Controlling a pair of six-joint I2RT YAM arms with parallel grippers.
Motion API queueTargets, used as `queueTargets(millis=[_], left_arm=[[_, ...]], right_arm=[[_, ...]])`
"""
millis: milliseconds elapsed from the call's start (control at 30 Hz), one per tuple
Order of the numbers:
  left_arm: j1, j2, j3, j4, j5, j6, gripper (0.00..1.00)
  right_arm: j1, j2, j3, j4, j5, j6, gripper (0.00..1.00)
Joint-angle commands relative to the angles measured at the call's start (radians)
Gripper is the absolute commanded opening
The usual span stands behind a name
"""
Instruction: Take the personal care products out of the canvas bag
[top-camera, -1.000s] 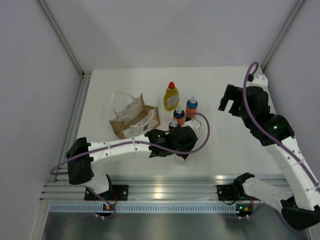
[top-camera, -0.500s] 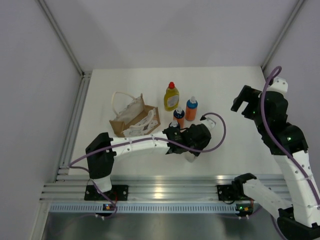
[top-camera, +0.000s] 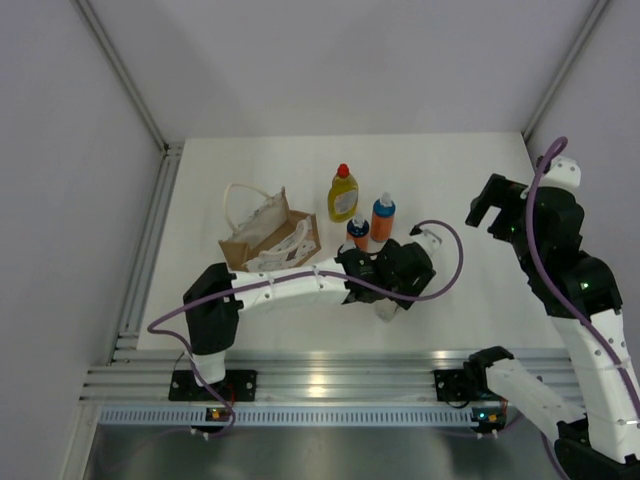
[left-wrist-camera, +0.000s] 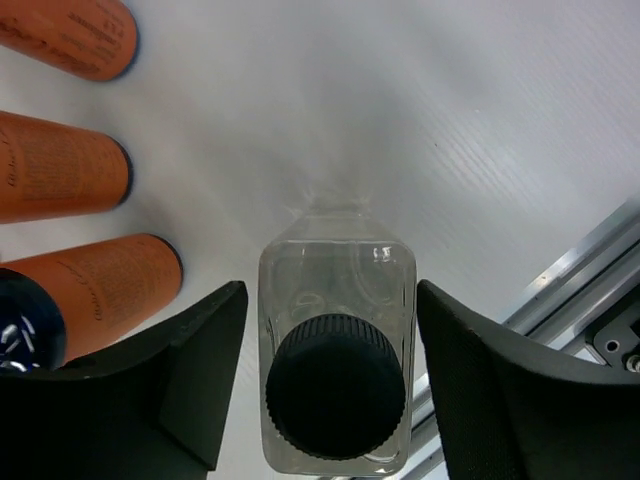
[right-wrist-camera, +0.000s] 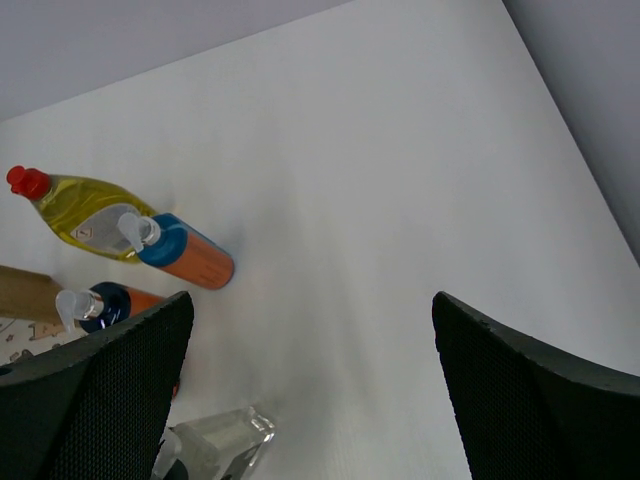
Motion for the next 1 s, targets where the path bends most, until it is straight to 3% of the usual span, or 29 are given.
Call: queueTargets(millis=[0, 67, 300, 533, 600, 767, 967], left_arm=[[-0.002, -0.031, 0.080, 0.002, -0.082, 0.015, 0.74], [0.002, -0.045, 0.089, -0.007, -0.110, 0.019, 0.98], [0.061, -0.100, 0.172, -0.074, -0.174, 0.016, 0.98], [0.265, -0.225, 0.224, -0.217, -0.196, -0.066, 0.98], [0.340, -0.267, 0.242, -0.304, -0.239, -0.101, 0.98], [0.499, -0.415, 0.175, -0.386, -0.317, -0.136, 0.98], [0.584, -0.579, 0.109, -0.522, -0.460, -0.153, 0.98]], right_arm=[[-0.025, -0.004, 0.050, -0.023, -0.009, -0.024, 1.00], [-0.025, -0.001, 0.056, -0.025, -0.008, -0.028, 1.00], [-0.025, 0.021, 0.079, -0.037, -0.047, -0.092, 1.00], [-0.027, 0.036, 0.148, -0.115, -0.066, -0.194, 1.00], [-0.026, 0.012, 0.151, -0.123, 0.010, -0.195, 0.99], [-0.022, -0.065, 0.142, -0.161, 0.032, -0.221, 0.99], [-0.012, -0.070, 0.188, -0.247, 0.002, -0.215, 0.99]])
